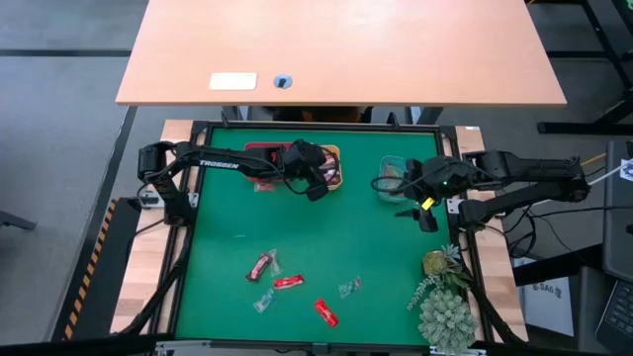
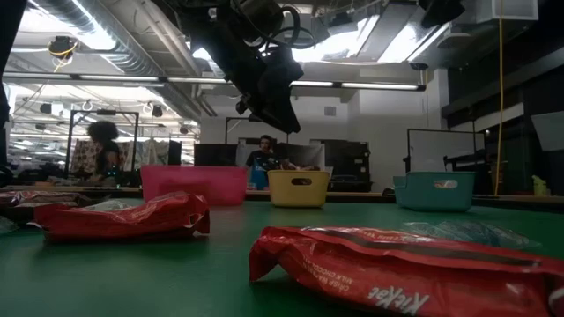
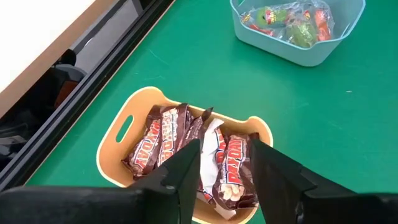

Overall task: Sort candy
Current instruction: Put the blue gummy into the blue bin

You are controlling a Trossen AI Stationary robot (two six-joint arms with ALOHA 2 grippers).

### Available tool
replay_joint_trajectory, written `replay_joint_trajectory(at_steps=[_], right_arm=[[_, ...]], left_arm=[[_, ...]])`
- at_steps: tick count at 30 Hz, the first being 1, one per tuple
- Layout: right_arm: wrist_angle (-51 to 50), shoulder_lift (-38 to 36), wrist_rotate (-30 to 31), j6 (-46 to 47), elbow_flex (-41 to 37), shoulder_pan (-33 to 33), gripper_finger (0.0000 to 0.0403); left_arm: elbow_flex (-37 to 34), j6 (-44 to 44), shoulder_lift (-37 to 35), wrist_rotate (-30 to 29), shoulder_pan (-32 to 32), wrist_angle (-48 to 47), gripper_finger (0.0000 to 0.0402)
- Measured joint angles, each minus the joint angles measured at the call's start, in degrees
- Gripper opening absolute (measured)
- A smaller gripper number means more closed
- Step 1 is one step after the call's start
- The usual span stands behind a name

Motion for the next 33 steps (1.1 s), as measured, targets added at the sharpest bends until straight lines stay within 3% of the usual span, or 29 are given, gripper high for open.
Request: replay_joint_trajectory(at_steps=[7,11,15,19,23,26,33], right_arm=[[3.2,2.1,-12.3,7.3,0.0,0.5,0.0264],[5.1,4.7,-10.1,13.2,0.0,3.6,0.0264],[6.9,7.3,-0.6,21.5,0.0,7.4,0.0264],[7.0,10.2,5.6,16.5,0.0,9.1,0.0264],[5.0,13.4,2.5,7.7,0.0,9.0,0.0264],[6.1,16.2,-0.8,6.6,-0.8,9.1,0.0264],[26.8,21.3,-2.4,12.7,-10.4,13.1,0.0264]], left_arm=[[2.1,0.0,-0.5,0.6,-0.4,-0.1,0.0134],[4.6,0.0,-0.5,0.7,-1.1,-1.1,0.0134],[6.9,0.0,-0.5,0.7,-2.0,-1.3,0.0134],[8.0,0.0,-0.5,0.7,-3.2,-1.3,0.0134],[8.3,0.0,-0.5,0.6,-4.0,-1.3,0.0134],[8.3,-0.4,-0.5,0.4,-4.4,-1.3,0.0134],[8.3,0.0,-0.5,0.5,-6.1,-1.3,0.0134]])
